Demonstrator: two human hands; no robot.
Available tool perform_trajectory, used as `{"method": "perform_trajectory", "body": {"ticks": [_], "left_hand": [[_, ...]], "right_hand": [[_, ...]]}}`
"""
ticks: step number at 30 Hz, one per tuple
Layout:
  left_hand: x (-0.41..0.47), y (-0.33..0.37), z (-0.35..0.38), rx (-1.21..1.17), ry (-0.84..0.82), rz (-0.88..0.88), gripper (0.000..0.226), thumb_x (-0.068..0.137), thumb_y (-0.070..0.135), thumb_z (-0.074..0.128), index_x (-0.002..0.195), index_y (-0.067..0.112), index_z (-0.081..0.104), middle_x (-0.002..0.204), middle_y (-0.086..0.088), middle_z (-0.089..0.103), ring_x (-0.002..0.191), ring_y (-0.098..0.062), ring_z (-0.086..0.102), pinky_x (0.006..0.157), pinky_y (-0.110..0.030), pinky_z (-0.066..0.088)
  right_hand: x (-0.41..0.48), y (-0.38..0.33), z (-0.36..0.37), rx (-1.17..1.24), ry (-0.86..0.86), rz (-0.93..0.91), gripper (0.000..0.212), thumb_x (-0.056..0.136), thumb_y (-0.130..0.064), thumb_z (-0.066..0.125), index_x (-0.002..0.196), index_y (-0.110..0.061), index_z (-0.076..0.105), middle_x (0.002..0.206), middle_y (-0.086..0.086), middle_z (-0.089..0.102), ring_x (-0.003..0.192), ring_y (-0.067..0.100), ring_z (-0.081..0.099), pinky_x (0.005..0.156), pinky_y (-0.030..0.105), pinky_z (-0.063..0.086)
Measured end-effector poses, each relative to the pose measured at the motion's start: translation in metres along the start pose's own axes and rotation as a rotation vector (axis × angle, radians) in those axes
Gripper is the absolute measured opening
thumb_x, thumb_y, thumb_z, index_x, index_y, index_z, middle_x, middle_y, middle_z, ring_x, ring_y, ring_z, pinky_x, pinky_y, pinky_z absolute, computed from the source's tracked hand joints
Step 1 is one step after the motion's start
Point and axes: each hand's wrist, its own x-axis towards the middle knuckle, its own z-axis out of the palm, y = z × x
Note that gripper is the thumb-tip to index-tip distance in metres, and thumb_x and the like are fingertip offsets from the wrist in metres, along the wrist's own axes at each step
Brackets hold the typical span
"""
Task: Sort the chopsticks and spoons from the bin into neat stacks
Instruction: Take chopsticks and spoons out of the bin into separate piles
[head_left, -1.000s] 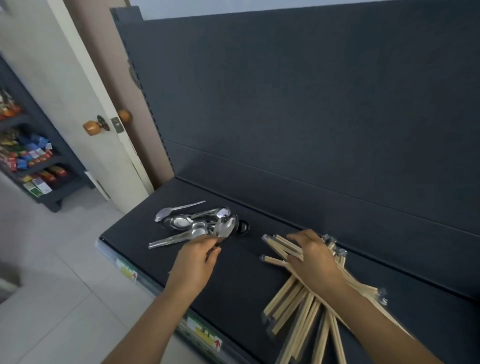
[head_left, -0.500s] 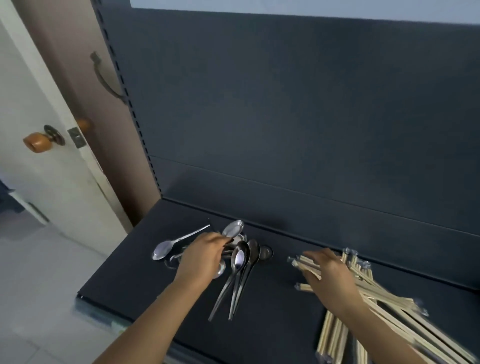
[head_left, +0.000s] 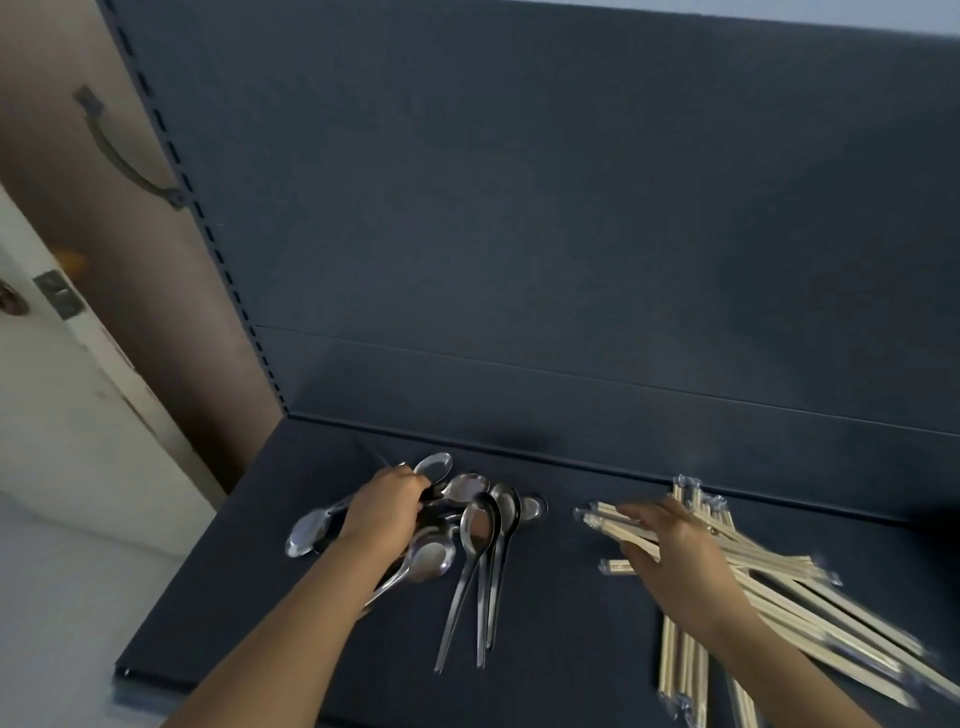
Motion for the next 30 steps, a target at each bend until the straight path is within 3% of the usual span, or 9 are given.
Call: {"method": "perform_trajectory", "body": {"ticks": [8, 12, 15, 19, 24, 30], "left_hand": [[0.004, 0.004, -0.007, 0.001, -0.061, -0.031, 0.034, 0.087, 0.028, 0.063, 0.121, 0.025, 0.06, 0.119, 0.002, 0.06, 0.109, -0.019, 0.057, 0.092, -0.033, 0.046], [-0.002, 0.014, -0.027, -0.041, -0.125, -0.016, 0.047, 0.085, 0.028, 0.067, 0.129, 0.027, 0.053, 0.132, 0.005, 0.052, 0.119, -0.017, 0.051, 0.098, -0.033, 0.043], [-0.007, 0.039, -0.049, -0.124, -0.108, 0.056, 0.048, 0.086, 0.028, 0.066, 0.132, 0.025, 0.052, 0.138, 0.003, 0.049, 0.125, -0.017, 0.047, 0.102, -0.032, 0.039], [-0.016, 0.099, -0.07, -0.153, -0.047, 0.206, 0.042, 0.091, 0.034, 0.059, 0.131, 0.029, 0.052, 0.135, 0.01, 0.05, 0.12, -0.011, 0.05, 0.1, -0.031, 0.041], [-0.036, 0.209, -0.069, -0.122, -0.004, 0.374, 0.041, 0.093, 0.037, 0.055, 0.133, 0.029, 0.05, 0.136, 0.012, 0.049, 0.123, -0.01, 0.047, 0.1, -0.03, 0.04], [-0.078, 0.346, -0.051, -0.074, 0.095, 0.511, 0.055, 0.094, 0.038, 0.052, 0.144, 0.028, 0.034, 0.142, 0.009, 0.042, 0.13, -0.013, 0.039, 0.103, -0.028, 0.035]], "right_hand": [[-0.009, 0.006, -0.008, -0.023, 0.022, 0.01, 0.035, 0.085, -0.007, 0.064, 0.118, -0.017, 0.064, 0.112, 0.0, 0.056, 0.104, 0.021, 0.059, 0.082, 0.019, 0.039], [-0.016, 0.016, -0.016, -0.004, 0.019, 0.035, 0.034, 0.085, -0.008, 0.064, 0.118, -0.018, 0.063, 0.12, 0.002, 0.057, 0.113, 0.022, 0.056, 0.092, 0.027, 0.043], [-0.021, 0.026, -0.029, 0.019, 0.06, 0.048, 0.034, 0.085, -0.01, 0.063, 0.119, -0.019, 0.063, 0.121, 0.001, 0.056, 0.105, 0.02, 0.059, 0.089, 0.024, 0.043], [-0.039, 0.05, -0.059, -0.014, 0.115, 0.068, 0.038, 0.087, -0.011, 0.061, 0.125, -0.018, 0.059, 0.123, 0.0, 0.055, 0.113, 0.019, 0.054, 0.092, 0.023, 0.039], [-0.086, 0.12, -0.113, -0.034, 0.221, 0.146, 0.037, 0.088, -0.013, 0.06, 0.125, -0.018, 0.058, 0.121, -0.001, 0.054, 0.114, 0.02, 0.052, 0.086, 0.021, 0.038], [-0.156, 0.215, -0.191, -0.15, 0.384, 0.171, 0.038, 0.087, -0.013, 0.06, 0.125, -0.014, 0.057, 0.121, 0.005, 0.054, 0.116, 0.027, 0.046, 0.094, 0.03, 0.038]]}}
